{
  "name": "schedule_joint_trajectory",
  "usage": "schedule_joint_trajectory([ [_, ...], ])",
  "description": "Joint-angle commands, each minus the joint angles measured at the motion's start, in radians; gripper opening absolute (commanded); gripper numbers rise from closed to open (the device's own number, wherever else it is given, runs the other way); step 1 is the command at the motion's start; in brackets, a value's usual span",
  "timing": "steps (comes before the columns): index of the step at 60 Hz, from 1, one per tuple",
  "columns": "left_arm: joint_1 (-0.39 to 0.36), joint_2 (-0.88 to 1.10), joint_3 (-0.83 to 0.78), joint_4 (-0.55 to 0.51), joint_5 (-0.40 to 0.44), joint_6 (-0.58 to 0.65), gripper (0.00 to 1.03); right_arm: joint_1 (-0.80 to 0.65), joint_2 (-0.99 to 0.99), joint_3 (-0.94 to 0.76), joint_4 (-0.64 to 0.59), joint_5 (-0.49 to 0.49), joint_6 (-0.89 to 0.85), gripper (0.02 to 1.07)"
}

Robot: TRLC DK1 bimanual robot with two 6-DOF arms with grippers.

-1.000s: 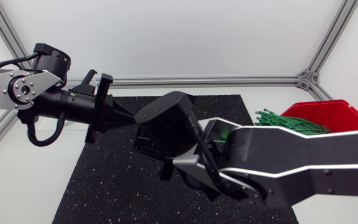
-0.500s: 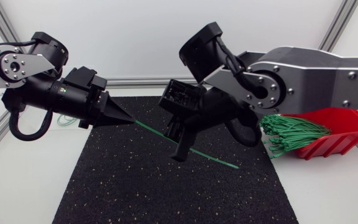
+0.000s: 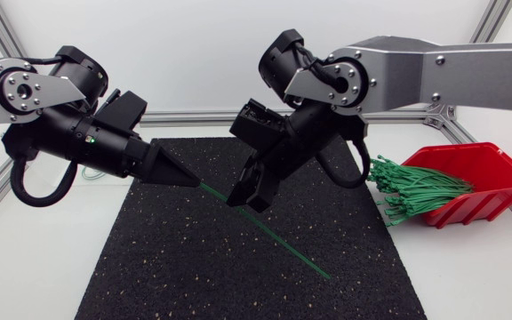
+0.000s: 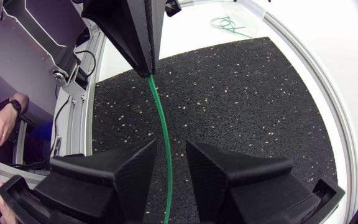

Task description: Take a green cable tie from the red box, thread the tail through the head to close it, then place it in the transparent bin on the left.

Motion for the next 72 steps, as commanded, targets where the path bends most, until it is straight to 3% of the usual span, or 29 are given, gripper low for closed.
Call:
schedule_joint_trajectory([
  [1, -0.004, -0.018, 0.029, -0.035, 0.009, 0.099, 0.04, -0.006, 0.031, 0.031, -0.039, -0.034, -0.028, 0.42],
  [24, -0.047, -0.027, 0.029, -0.073, 0.009, 0.183, 0.04, 0.009, 0.06, 0.04, -0.069, -0.054, -0.042, 0.44],
  [36, -0.042, -0.03, 0.03, -0.075, 0.009, 0.202, 0.04, 0.029, 0.057, 0.035, -0.091, -0.079, -0.059, 0.07],
  [52, -0.031, -0.026, 0.033, -0.09, 0.009, 0.208, 0.04, 0.034, 0.04, 0.034, -0.138, -0.082, -0.084, 0.08],
  [58, -0.028, -0.024, 0.038, -0.103, 0.009, 0.209, 0.2, 0.028, 0.036, 0.028, -0.14, -0.083, -0.084, 0.08],
  [61, -0.027, -0.019, 0.041, -0.11, 0.009, 0.209, 0.37, 0.023, 0.031, 0.023, -0.14, -0.085, -0.084, 0.08],
  [66, -0.027, -0.012, 0.044, -0.122, 0.011, 0.209, 0.5, 0.017, 0.023, 0.017, -0.14, -0.086, -0.084, 0.08],
  [69, -0.027, -0.012, 0.042, -0.124, 0.009, 0.209, 0.79, 0.011, 0.017, 0.012, -0.142, -0.086, -0.084, 0.08],
  [72, -0.018, -0.01, 0.044, -0.124, 0.011, 0.209, 0.92, 0.009, 0.009, 0.008, -0.142, -0.086, -0.084, 0.08],
])
